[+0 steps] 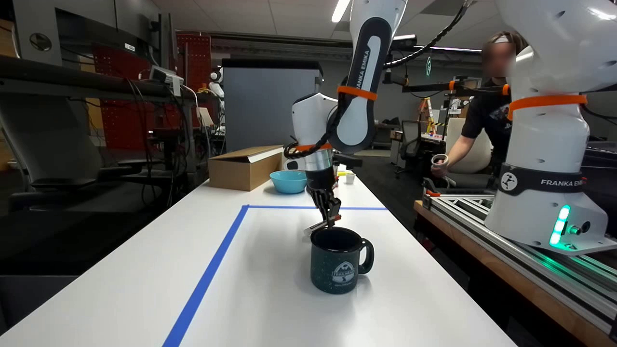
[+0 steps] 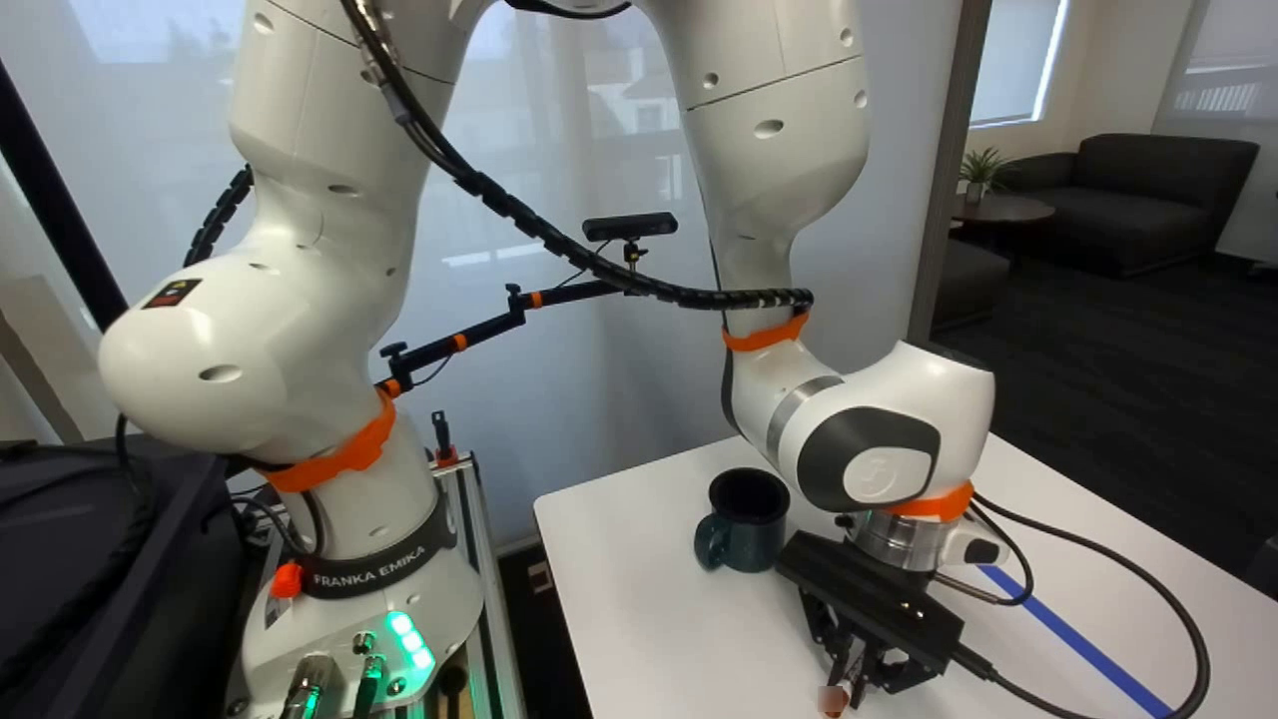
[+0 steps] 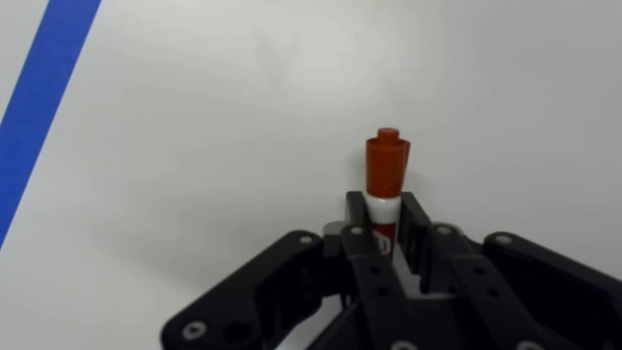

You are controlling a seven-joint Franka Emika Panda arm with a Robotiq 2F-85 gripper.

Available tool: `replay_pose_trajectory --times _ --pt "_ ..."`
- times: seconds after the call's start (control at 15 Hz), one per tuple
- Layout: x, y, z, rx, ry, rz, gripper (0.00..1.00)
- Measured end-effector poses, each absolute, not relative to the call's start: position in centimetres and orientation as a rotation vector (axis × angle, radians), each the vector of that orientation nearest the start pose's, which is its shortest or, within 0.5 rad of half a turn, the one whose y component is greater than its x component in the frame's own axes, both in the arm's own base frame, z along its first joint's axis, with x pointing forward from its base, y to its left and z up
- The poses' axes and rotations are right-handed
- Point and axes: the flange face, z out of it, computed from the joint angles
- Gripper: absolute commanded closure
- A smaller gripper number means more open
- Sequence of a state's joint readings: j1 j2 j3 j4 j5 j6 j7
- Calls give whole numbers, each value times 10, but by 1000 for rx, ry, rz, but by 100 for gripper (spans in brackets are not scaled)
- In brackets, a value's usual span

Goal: Take the marker out of the mug.

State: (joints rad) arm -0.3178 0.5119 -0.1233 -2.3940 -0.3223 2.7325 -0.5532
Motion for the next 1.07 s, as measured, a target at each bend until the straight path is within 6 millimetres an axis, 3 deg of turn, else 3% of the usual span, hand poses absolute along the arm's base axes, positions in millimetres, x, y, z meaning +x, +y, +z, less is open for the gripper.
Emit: replay_pose_trajectory --times 0.2,0.27,0.33,0.8,1.07 --pt "422 -196 85 -3097 -674 397 95" --pt "423 -198 85 -3098 -673 402 69" --pt "425 -199 85 -3098 -673 406 53" --pt "440 -194 100 -3116 -709 377 1" --pt "443 -183 127 -3136 -703 377 0"
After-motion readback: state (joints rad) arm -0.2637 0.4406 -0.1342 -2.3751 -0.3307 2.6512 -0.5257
